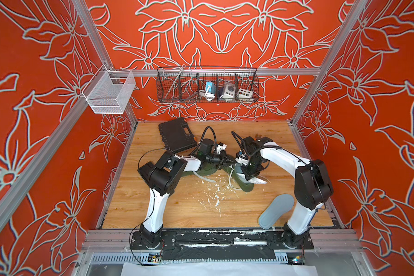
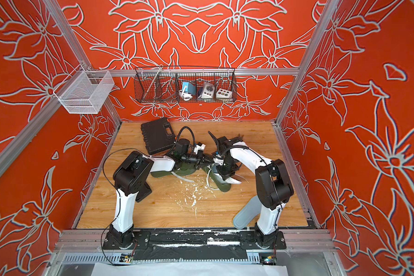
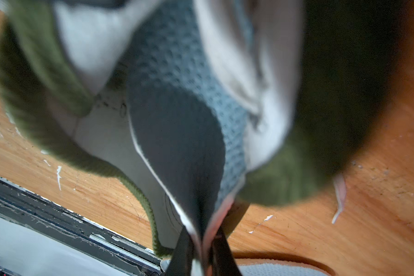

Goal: Insert the insole into the shoe

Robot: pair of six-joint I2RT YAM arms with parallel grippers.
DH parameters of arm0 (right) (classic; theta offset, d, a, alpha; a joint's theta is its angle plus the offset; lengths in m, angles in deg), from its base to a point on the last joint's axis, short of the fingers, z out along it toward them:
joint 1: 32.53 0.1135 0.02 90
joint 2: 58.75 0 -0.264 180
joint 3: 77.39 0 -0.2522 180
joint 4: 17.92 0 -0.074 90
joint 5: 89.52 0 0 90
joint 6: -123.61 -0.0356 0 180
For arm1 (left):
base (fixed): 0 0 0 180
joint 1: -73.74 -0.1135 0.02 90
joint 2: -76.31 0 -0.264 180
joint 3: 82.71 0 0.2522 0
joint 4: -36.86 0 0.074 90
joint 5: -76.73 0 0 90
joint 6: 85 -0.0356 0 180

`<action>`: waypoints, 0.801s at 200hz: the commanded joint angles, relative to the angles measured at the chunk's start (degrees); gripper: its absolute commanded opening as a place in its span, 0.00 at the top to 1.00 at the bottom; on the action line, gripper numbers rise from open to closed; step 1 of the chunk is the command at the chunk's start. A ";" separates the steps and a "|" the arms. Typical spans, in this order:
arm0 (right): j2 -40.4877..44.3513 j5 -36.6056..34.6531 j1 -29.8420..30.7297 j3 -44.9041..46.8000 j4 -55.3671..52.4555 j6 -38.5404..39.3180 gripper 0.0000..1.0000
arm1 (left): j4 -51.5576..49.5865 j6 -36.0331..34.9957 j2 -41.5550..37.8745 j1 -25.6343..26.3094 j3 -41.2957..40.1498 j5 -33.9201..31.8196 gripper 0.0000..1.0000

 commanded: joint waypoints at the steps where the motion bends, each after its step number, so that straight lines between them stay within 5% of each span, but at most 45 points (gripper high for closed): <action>1: 2.28 -1.42 0.06 1.46 0.32 -2.40 1.00 | 1.10 -0.64 -2.83 0.05 0.16 0.49 1.00; 83: 1.71 1.03 1.05 1.14 7.90 -4.98 1.00 | 1.98 0.09 -3.10 0.32 -0.56 0.40 1.00; 160: 1.31 -1.22 3.73 2.27 13.07 3.12 1.00 | 2.07 0.33 -1.86 0.49 0.07 0.80 1.00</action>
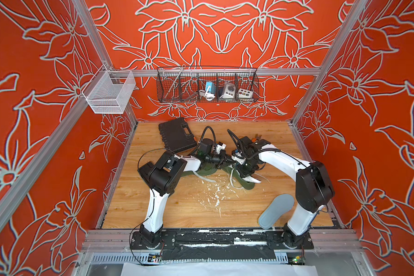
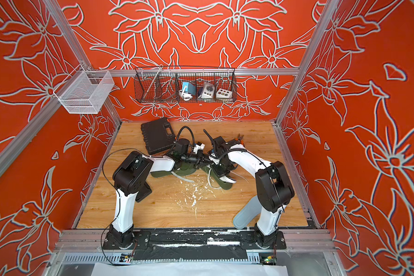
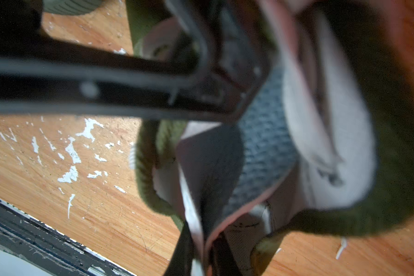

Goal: Insert the insole into the shoe

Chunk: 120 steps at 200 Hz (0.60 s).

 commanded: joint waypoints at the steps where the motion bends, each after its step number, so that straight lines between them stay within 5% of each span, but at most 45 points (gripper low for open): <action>1: -0.19 -1.19 0.27 0.70 4.34 3.96 1.00 | 2.11 0.31 -1.63 0.45 0.16 1.83 1.00; 57: -0.92 -1.65 0.33 1.42 8.04 1.75 0.98 | 2.82 0.73 -1.72 0.71 -0.10 1.80 1.00; 120: 2.58 0.36 0.87 4.69 0.90 0.77 0.50 | 1.25 -0.46 -1.85 0.55 0.56 1.12 1.00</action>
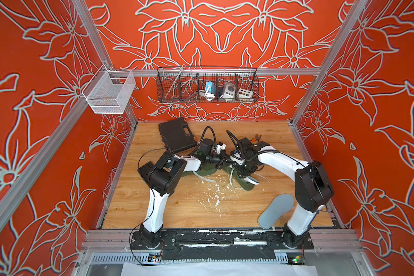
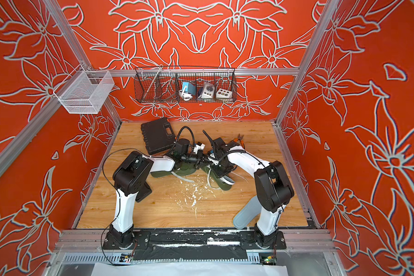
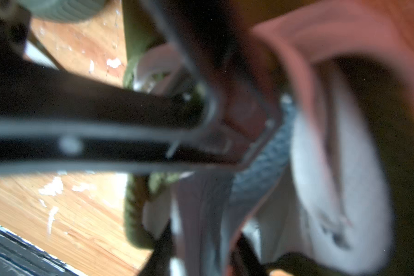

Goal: Insert the insole into the shoe

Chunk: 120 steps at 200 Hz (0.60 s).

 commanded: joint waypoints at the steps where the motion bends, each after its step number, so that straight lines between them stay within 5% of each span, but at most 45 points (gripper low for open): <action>1: 2.49 1.16 0.48 1.85 -3.22 -0.35 0.49 | 1.31 -0.52 -1.87 0.37 0.54 1.22 1.00; 60: 4.91 3.45 0.51 2.86 -6.69 -3.72 0.27 | -1.12 -2.11 -2.05 0.27 1.17 0.82 1.00; 120: 7.08 1.38 0.50 3.48 -9.65 -4.71 0.21 | -1.63 -2.42 -2.33 0.28 1.39 0.59 1.00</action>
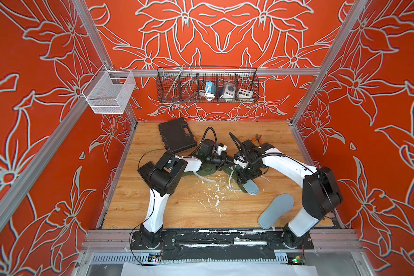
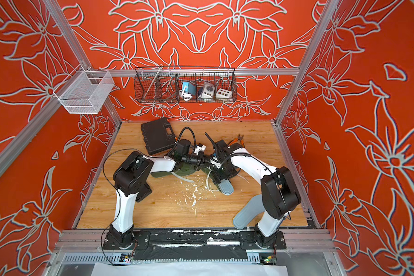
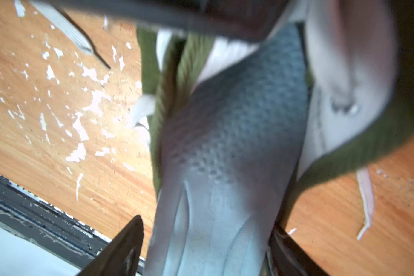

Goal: Insert the insole into the shoe

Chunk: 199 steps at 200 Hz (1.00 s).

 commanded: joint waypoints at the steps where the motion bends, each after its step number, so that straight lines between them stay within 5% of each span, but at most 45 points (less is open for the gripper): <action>1: 1.75 -0.79 0.37 1.31 -3.49 -0.93 0.21 | 0.59 -0.76 -2.33 -0.14 1.28 0.24 1.00; 104: 6.47 -7.62 2.42 4.96 -6.60 -2.76 0.12 | -1.26 -1.81 -2.42 -0.23 2.25 0.29 1.00; 199: 5.41 -4.29 2.55 4.41 -4.70 -0.63 0.43 | -1.20 -1.79 -2.59 -0.18 1.91 0.21 1.00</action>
